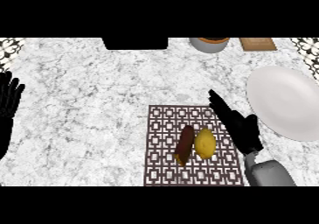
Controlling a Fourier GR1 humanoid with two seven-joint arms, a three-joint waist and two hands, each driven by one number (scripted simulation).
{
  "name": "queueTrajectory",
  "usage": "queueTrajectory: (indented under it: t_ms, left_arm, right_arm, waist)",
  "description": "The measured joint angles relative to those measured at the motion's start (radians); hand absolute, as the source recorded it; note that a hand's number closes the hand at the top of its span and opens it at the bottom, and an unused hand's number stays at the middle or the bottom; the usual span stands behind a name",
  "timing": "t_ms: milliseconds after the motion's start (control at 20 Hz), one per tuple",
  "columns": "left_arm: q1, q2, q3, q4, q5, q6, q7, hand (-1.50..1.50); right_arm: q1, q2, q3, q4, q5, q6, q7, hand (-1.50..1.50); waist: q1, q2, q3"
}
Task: Pick the lemon from the placemat and place it in the plate
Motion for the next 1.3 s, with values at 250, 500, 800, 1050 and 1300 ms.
queueTrajectory:
  t_ms: [250,500,800,1050,1300]
  left_arm:
    - [-0.044,-0.034,-0.042,0.076,-0.028,0.012,0.096,0.0]
    - [-0.032,-0.065,-0.082,0.144,-0.025,0.016,0.162,0.0]
    - [-0.098,-0.111,-0.122,0.209,-0.041,0.01,0.232,0.0]
    - [-0.145,-0.147,-0.125,0.257,-0.062,-0.008,0.252,0.0]
    - [-0.166,-0.171,-0.116,0.274,-0.088,-0.019,0.264,0.0]
  right_arm:
    - [0.019,-0.033,-0.093,-0.056,-0.048,0.025,-0.107,1.5]
    - [0.026,-0.148,-0.188,-0.077,0.102,-0.091,-0.21,-1.5]
    - [0.227,-0.048,-0.22,-0.03,0.121,-0.168,-0.548,-1.5]
    - [0.284,-0.083,-0.178,-0.004,0.238,-0.179,-0.612,-1.5]
    - [0.348,-0.139,-0.148,-0.134,0.32,-0.165,-0.49,-1.5]
  waist:
    - [-0.001,0.006,0.009]
    - [-0.035,0.007,0.004]
    - [-0.012,0.008,0.011]
    - [0.008,0.008,0.011]
    - [0.014,0.006,0.01]
